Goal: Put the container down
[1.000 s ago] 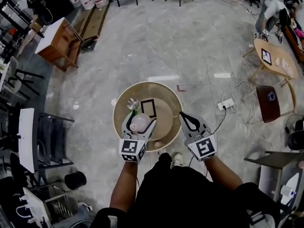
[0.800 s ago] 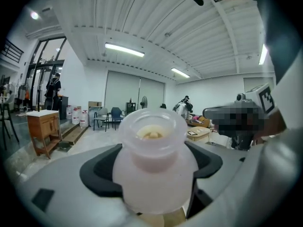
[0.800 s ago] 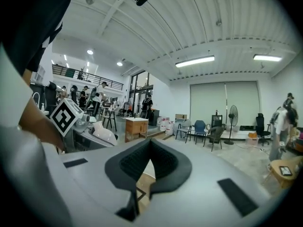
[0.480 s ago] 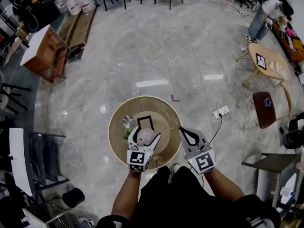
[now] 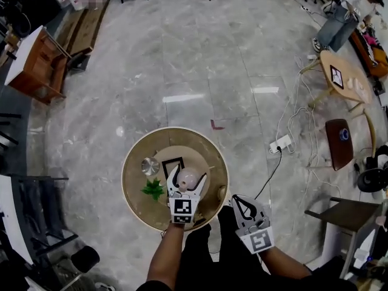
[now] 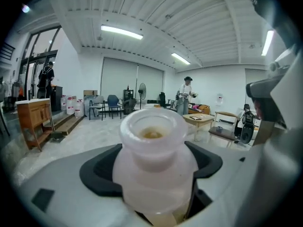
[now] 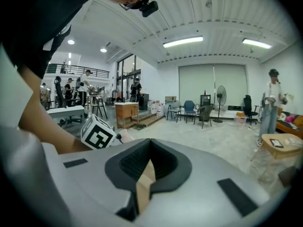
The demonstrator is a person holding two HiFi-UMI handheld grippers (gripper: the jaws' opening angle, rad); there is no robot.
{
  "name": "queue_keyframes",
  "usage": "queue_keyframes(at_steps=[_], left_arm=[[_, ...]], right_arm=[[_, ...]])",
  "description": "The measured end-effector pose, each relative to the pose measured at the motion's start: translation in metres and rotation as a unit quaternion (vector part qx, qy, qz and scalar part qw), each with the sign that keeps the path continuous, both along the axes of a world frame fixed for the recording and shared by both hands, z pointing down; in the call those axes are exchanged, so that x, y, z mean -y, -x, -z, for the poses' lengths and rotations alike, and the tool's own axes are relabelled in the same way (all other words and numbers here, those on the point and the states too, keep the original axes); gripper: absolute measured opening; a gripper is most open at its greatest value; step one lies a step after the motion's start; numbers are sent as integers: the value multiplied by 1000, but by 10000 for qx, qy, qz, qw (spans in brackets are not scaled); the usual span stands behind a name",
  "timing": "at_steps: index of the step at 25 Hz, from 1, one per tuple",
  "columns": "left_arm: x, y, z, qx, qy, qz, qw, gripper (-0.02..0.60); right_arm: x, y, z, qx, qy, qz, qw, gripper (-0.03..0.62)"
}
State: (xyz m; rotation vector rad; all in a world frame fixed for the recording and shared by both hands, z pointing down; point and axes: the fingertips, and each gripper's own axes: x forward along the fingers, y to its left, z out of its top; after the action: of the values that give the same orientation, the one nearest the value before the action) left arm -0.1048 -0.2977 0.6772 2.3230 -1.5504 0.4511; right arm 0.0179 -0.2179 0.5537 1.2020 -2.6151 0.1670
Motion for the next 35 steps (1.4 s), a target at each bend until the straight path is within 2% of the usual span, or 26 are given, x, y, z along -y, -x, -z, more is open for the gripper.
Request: queue_keyframes(at_steps=[2,8,11,16,25,29,35], left_arm=[[13,-5,-29,36,15,69,10000,413],[39,-17,-122,503,288,148,9982,413],[48,-21,-161,462,482,204,9976,413],[63,-27,-203,606,560,239,9963,413],[84,-45,-239,839,659,308,9938,413],[87,-45,-250,809,705,420,9933,413],[91,-40,-259,821,752,535,9923,413]], right_arm=[[4,-12,-24,103,266,-283,9992,0],[25,-33,-86,69,727,-428,9964,0],[26,-50,-111,13,929,-559,9941,0],[20,-66,-153,-259,1205,-399,9916,0],[77,-77,-208,-517,989,-322,9932,0],[100,-59,-235,-505,958,-136,9940,0],[122,-42,-268,-407,1151,-307,9920,0]])
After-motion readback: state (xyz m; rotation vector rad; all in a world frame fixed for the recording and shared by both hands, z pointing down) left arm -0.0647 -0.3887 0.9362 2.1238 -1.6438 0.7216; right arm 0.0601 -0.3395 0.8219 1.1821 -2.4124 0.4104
